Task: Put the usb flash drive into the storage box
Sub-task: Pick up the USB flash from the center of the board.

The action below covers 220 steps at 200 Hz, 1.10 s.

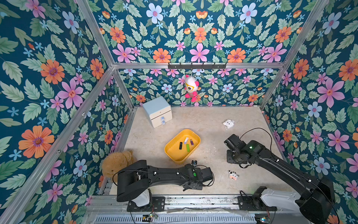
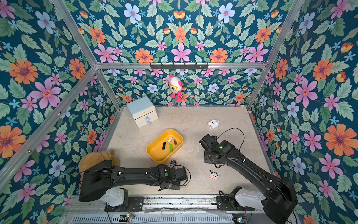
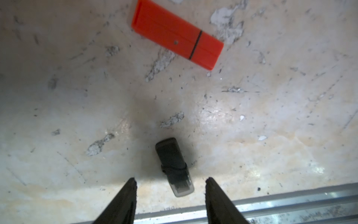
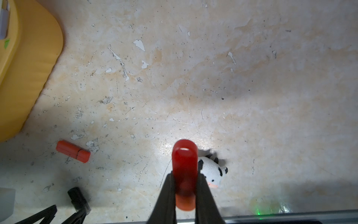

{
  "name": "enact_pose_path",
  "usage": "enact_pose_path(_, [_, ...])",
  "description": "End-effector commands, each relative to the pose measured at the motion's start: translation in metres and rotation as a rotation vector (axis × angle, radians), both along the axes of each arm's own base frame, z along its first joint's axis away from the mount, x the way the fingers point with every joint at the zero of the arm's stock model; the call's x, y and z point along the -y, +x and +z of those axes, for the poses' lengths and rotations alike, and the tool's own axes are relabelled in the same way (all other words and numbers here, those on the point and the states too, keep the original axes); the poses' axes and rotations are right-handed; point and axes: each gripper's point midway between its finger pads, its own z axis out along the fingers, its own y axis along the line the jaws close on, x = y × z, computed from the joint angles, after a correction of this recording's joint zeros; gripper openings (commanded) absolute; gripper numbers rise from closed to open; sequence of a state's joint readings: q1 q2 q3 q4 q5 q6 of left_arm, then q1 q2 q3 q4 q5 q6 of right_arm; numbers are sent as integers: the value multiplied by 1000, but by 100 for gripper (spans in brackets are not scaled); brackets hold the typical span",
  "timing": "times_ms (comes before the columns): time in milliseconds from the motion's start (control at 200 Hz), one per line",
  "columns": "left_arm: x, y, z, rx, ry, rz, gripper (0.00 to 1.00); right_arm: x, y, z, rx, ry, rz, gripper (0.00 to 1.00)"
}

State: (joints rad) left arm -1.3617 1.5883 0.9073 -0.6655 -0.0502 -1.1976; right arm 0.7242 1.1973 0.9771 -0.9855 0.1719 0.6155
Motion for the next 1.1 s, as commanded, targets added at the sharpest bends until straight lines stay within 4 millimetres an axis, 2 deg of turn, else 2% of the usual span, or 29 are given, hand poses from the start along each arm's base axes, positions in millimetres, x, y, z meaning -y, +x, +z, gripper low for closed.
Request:
enact_pose_path(0, [1, -3, -4, -12, 9, 6, 59, 4, -3, -1, -8, -15, -1, 0])
enact_pose_path(155, [1, -4, -7, -12, 16, 6, 55, 4, -3, -1, -9, -13, 2, 0])
enact_pose_path(320, [-2, -6, -13, -19, 26, 11, 45, 3, -4, -1, -13, -7, 5, 0])
enact_pose_path(715, [-4, -6, -17, -24, 33, 11, 32, 0, -5, -2, -20, 4, 8, 0])
enact_pose_path(1095, [-5, -7, -19, -24, 18, 19, 5, -4, -4, -4, -27, 20, 18, 0])
